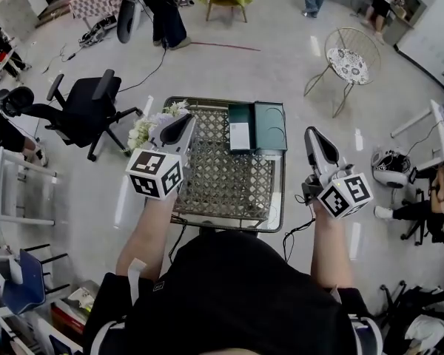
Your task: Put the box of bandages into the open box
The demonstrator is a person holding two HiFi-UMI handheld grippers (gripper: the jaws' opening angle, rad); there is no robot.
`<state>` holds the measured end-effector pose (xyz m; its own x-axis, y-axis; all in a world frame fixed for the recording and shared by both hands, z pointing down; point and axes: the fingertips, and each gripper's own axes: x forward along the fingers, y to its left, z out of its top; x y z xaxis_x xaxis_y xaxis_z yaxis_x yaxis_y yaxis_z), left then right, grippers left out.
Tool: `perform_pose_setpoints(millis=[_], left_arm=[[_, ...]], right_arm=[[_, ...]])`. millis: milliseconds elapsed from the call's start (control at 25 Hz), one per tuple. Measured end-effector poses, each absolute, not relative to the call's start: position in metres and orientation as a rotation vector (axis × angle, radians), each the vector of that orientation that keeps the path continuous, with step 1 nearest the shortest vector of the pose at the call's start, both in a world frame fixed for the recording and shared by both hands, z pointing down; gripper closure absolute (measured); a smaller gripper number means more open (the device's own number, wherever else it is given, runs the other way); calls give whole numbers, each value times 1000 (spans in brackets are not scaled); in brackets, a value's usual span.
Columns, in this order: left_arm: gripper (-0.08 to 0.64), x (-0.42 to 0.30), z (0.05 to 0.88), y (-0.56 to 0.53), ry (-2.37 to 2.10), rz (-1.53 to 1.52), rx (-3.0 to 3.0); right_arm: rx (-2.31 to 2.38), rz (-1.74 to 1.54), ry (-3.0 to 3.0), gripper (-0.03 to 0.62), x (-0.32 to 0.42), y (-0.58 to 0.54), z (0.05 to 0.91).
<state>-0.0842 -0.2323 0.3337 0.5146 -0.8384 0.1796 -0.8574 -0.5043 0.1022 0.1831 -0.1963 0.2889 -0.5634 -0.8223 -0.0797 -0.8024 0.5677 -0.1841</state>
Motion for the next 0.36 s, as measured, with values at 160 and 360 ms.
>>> perform_pose_setpoints(millis=[160, 360], left_arm=[[535, -83, 334, -233, -1447, 146, 2580], [537, -80, 334, -234, -1431, 150, 2598]], right_arm=[[-1389, -176, 2646, 584, 180, -197, 289], [-1400, -171, 2646, 584, 178, -197, 293]])
